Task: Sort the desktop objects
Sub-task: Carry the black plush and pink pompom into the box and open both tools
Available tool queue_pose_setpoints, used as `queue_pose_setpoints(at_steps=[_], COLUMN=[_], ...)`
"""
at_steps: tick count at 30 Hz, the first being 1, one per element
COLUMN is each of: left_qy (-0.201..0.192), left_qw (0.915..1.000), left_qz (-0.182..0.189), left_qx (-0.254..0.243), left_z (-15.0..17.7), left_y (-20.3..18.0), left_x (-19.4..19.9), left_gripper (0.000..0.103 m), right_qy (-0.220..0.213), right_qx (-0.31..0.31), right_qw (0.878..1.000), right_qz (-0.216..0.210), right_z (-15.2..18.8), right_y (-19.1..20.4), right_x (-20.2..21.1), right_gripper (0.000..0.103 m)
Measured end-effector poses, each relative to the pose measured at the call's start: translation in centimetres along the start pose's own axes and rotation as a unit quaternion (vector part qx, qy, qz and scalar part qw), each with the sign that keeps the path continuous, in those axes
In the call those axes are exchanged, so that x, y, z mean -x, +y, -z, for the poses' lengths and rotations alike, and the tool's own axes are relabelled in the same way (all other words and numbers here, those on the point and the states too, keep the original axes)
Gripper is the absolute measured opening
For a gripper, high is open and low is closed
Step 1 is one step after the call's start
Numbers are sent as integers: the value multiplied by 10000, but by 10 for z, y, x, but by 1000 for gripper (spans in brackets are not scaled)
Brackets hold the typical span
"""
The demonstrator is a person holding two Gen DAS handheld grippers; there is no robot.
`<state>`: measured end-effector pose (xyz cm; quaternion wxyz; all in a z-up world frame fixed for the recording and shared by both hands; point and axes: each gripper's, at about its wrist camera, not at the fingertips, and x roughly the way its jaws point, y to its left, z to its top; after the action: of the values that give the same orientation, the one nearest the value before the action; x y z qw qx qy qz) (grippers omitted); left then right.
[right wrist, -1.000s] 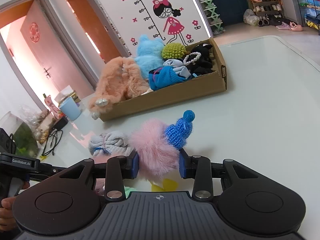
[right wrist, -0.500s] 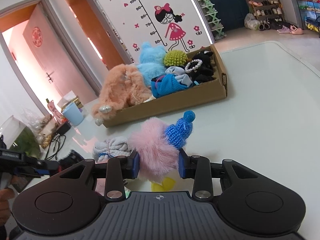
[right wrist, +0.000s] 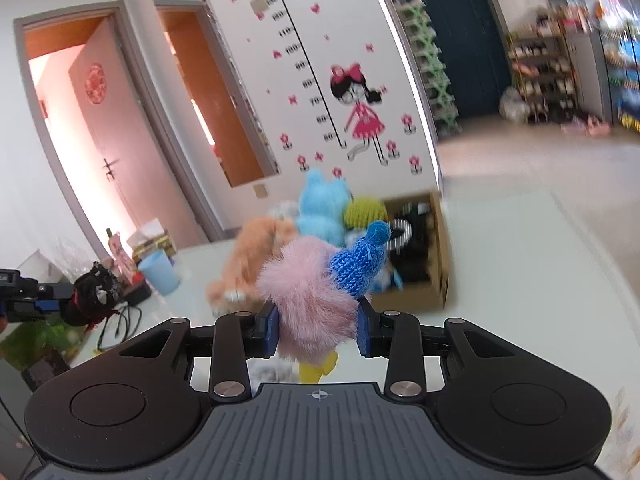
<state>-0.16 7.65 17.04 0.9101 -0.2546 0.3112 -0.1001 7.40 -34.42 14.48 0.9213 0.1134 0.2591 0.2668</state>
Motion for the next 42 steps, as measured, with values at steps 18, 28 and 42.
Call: queue_pose_setpoints(at_steps=[18,28,42], left_qy=[245,793,957], left_qw=[9975,9967,9920], left_qz=[425,5,-446], left_qx=[-510,-198,-688], left_z=[-58,-46,-26], left_y=[-77,-57,-69], left_x=[-156,-269,-275], left_gripper=[27,27,27], right_qy=[-89,408,782], right_qx=[733,572,472], right_qw=[9971,9969,9947], right_qz=[193,358,476], right_z=[-96,-80,-54], right_y=[17,-16,-46], right_x=[-52,-125,-168], right_gripper=[43,43,43])
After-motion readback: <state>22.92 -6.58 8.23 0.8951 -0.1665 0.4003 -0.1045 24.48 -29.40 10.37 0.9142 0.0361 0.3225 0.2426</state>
